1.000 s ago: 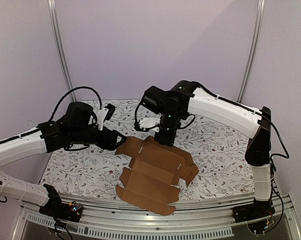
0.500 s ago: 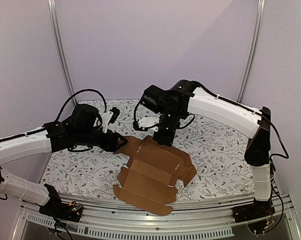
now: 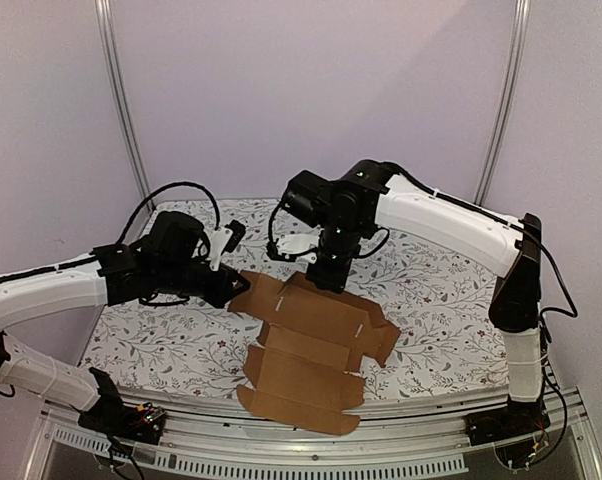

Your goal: Fold the paper box

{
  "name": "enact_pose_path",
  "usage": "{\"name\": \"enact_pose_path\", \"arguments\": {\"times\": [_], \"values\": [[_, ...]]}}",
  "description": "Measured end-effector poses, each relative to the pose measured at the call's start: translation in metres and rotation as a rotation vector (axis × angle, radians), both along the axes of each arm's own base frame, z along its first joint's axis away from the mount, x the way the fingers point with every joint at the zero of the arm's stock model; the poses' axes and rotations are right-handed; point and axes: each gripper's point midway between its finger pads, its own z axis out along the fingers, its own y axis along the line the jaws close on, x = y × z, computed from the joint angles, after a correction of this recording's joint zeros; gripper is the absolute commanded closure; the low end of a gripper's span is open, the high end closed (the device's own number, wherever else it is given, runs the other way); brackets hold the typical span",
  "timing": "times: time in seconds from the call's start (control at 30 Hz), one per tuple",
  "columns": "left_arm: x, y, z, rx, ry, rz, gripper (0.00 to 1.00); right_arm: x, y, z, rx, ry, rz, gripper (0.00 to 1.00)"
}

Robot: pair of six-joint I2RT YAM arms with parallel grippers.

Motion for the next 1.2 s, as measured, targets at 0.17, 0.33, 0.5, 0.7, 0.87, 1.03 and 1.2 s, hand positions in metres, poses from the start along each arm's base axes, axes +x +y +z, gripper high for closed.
{"name": "enact_pose_path", "arguments": {"times": [0.17, 0.33, 0.5, 0.7, 0.87, 1.03, 1.2], "values": [[-0.002, -0.001, -0.001, 0.006, 0.002, -0.009, 1.00, -0.002, -0.002, -0.008, -0.008, 0.025, -0.003, 0.99], [-0.007, -0.003, -0.004, 0.015, 0.006, -0.021, 1.00, -0.003, -0.009, -0.013, 0.005, 0.061, -0.023, 0.84], [-0.009, -0.002, -0.005, 0.027, -0.004, -0.016, 1.00, -0.002, -0.025, -0.007, 0.055, 0.092, -0.055, 0.67], [-0.012, -0.003, -0.007, 0.040, -0.015, -0.022, 1.00, 0.007, -0.047, 0.007, 0.148, 0.076, -0.106, 0.57], [-0.010, -0.002, -0.007, 0.053, -0.028, -0.011, 1.00, 0.021, -0.058, 0.025, 0.229, -0.007, -0.142, 0.51], [-0.009, -0.001, -0.007, 0.059, -0.036, -0.006, 1.00, 0.029, -0.074, 0.036, 0.364, -0.053, -0.190, 0.42], [-0.009, -0.001, -0.006, 0.063, -0.043, 0.000, 1.00, 0.044, -0.089, 0.042, 0.511, -0.048, -0.271, 0.34]]}}
